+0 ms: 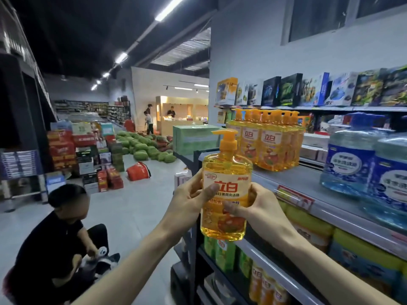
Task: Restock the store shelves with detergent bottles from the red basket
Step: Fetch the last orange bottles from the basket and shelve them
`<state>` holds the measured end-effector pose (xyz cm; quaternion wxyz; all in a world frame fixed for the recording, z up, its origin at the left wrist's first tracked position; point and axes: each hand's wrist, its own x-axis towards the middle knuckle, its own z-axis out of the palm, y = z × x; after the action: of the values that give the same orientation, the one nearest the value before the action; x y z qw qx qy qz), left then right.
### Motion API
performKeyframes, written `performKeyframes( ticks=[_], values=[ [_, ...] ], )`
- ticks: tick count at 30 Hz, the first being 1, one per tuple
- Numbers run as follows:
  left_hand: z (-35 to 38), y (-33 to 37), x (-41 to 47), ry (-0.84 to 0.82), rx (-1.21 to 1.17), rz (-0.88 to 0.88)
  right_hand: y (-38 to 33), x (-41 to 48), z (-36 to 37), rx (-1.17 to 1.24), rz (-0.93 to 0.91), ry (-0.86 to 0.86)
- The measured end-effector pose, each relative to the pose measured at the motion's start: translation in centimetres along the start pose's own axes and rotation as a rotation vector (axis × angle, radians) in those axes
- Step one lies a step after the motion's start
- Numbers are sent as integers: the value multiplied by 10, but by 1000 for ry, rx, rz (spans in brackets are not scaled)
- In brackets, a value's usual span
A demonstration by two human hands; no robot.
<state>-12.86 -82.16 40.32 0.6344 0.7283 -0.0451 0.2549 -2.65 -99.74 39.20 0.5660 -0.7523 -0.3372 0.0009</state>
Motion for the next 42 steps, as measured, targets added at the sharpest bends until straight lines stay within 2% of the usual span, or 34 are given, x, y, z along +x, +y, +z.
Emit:
performKeyframes(
  ticks=[9,17,27,31,38,42],
  values=[
    [-66,-43,115,-88,90,73,16,122,38,-28,-91,74],
    [-85,-67,243,-151,124,128,41,243,32,-78,-182,201],
    [-93,-114,368,-252,-6,180,78,349,37,-178,-257,408],
    [-97,-132,405,-328,-24,196,88,370,41,-251,-229,478],
    [-90,-168,467,-483,-26,159,110,389,41,-330,-61,543],
    [-84,-188,491,-489,-52,205,117,397,44,-361,1,589]
  ],
)
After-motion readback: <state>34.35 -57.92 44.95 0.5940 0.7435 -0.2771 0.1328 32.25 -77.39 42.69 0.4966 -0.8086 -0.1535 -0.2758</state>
